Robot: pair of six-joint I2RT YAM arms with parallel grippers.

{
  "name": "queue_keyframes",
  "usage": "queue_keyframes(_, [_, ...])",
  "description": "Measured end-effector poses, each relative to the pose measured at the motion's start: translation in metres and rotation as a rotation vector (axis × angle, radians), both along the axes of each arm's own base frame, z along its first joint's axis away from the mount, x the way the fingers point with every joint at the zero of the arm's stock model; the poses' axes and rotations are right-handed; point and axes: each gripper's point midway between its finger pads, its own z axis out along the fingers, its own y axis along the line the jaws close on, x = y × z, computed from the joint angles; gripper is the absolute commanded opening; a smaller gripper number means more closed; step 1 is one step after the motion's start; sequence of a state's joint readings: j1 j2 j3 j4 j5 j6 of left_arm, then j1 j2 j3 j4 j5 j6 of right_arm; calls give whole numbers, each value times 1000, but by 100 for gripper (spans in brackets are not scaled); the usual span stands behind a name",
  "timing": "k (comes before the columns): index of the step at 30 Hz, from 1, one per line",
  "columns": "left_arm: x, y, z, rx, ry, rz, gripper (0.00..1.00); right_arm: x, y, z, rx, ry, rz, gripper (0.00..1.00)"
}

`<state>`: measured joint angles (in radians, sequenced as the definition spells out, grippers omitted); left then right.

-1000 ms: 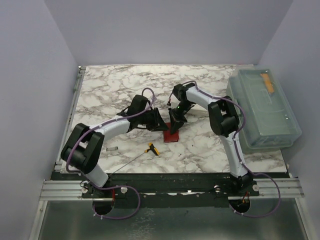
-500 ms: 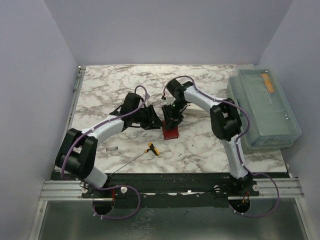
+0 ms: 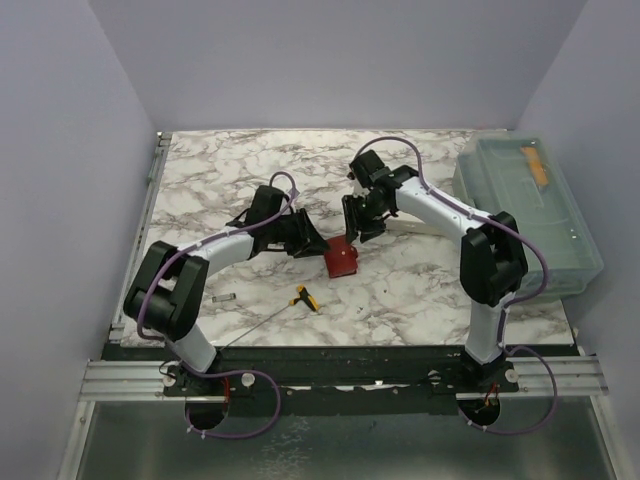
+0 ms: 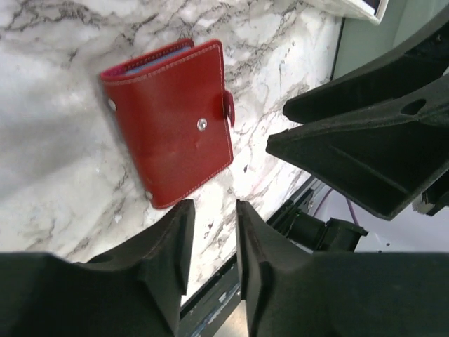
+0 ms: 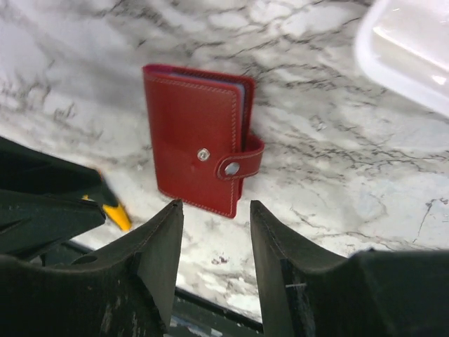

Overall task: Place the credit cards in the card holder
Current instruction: Close the card holder at the center of the board.

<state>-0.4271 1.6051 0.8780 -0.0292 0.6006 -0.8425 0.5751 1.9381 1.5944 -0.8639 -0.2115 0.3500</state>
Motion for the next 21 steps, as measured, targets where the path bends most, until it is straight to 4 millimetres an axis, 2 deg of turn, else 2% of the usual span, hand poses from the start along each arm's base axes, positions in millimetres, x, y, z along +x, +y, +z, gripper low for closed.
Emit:
queue_keyframes(5, [15, -11, -13, -30, 49, 16, 24, 14, -6, -7, -73, -71, -88, 38])
queue_keyframes(9, [28, -18, -19, -36, 65, 28, 12, 19, -2, -8, -120, -135, -116, 32])
queue_keyframes(11, [39, -23, -23, -41, 69, 29, 11, 20, 1, -10, -140, -162, -115, 27])
queue_keyframes(14, [49, -28, -32, -38, 82, 32, 10, 21, 3, -19, -176, -177, -111, 27])
queue_keyframes(18, [51, -32, -39, -30, 96, 27, 9, 20, 2, -33, -225, -172, -105, 28])
queue_keyframes(21, [53, -36, -43, -28, 99, 20, 9, 18, 2, -37, -247, -175, -98, 28])
